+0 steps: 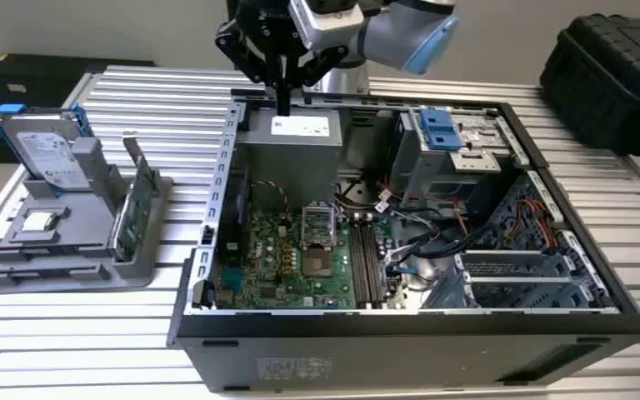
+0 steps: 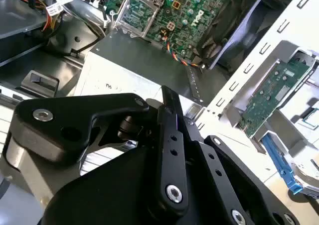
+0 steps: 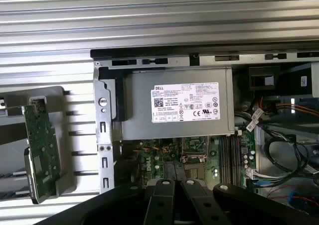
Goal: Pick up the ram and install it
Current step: 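Reach for the ram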
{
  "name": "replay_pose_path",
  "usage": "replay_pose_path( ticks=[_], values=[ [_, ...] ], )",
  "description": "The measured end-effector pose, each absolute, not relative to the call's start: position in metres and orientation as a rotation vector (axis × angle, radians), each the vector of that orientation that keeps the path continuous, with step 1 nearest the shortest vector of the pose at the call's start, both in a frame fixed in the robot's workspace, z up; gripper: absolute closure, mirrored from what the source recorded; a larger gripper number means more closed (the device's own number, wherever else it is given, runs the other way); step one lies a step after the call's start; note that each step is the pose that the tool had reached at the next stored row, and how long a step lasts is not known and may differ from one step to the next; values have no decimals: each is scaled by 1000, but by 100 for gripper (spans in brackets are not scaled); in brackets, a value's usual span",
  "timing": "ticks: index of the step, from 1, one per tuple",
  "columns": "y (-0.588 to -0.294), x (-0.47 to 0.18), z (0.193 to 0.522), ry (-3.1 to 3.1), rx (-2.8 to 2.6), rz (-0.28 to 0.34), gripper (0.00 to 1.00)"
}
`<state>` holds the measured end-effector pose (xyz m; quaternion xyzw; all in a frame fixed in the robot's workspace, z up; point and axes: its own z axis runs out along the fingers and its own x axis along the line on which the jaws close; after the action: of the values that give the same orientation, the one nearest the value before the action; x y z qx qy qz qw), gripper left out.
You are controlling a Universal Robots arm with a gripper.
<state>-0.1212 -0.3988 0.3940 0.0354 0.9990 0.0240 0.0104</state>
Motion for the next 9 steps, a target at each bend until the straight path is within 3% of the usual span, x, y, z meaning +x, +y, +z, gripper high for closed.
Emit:
replay_pose_path(
  ticks=[9],
  values=[
    [-399,-121,396,3118,110,75,100]
  ],
)
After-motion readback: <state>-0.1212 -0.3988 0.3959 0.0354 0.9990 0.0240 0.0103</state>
